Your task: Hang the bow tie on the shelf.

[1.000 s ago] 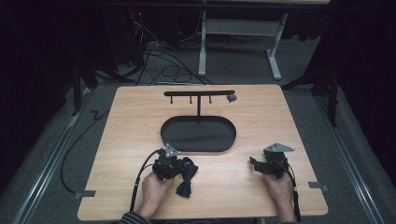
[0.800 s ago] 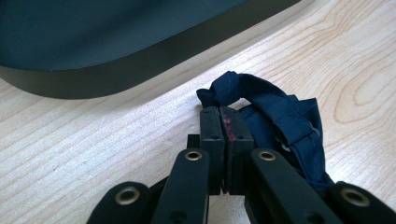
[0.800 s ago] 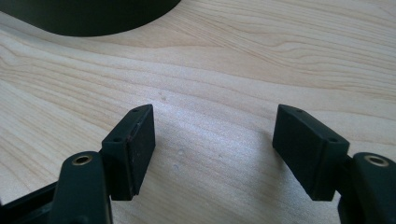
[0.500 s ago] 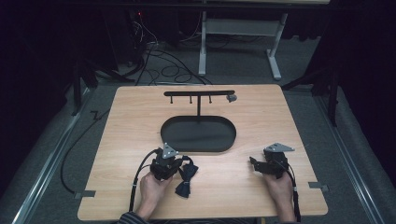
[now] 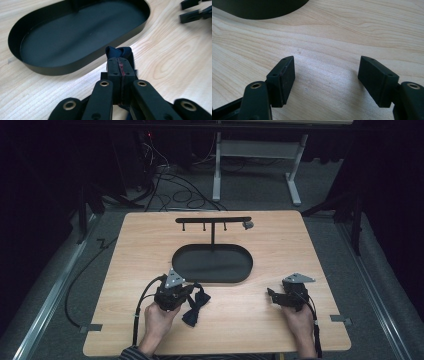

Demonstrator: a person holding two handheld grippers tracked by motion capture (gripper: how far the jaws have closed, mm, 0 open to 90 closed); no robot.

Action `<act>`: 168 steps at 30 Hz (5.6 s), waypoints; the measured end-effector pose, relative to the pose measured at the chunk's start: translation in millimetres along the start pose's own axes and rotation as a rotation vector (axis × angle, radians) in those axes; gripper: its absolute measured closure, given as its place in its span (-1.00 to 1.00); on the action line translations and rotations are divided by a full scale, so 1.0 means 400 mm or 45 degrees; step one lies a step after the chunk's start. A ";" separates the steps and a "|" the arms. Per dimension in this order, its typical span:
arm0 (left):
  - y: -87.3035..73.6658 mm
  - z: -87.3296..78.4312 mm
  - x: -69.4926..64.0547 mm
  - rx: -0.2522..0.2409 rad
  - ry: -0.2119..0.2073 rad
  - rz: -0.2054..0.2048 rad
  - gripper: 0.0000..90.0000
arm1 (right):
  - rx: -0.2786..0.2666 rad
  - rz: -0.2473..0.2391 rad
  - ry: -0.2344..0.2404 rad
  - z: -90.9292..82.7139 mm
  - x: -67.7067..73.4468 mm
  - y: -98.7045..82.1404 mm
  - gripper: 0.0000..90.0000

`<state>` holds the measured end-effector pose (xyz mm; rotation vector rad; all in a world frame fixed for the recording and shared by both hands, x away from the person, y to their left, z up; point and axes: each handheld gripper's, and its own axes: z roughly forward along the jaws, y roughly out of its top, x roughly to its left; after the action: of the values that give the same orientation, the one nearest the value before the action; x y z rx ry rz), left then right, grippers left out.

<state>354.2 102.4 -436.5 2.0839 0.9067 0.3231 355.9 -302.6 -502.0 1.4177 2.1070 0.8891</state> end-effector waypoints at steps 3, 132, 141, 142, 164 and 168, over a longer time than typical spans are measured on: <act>0.008 -0.013 0.001 -0.009 -0.007 0.010 0.99 | -0.001 -0.003 0.002 0.000 0.000 0.000 -0.31; 0.355 -0.039 0.241 -0.169 0.216 0.024 0.43 | 0.000 -0.003 0.005 0.000 0.000 0.000 -0.32; 0.341 -0.062 0.235 -0.173 0.235 0.030 0.27 | -0.001 -0.008 0.010 0.000 0.000 0.000 -0.32; 0.339 -0.064 0.235 -0.167 0.236 0.031 0.26 | 0.000 -0.005 0.011 0.000 0.000 0.000 -0.32; 0.299 -0.112 0.227 -0.154 0.231 0.051 0.20 | 0.000 -0.007 0.010 0.000 0.000 0.000 -0.32; 0.293 -0.125 0.223 -0.160 0.234 0.059 0.19 | 0.000 -0.005 0.011 0.000 0.000 0.000 -0.32</act>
<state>449.3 147.2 -321.9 1.9849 0.9218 0.5891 355.9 -302.6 -502.0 1.4114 2.1153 0.8952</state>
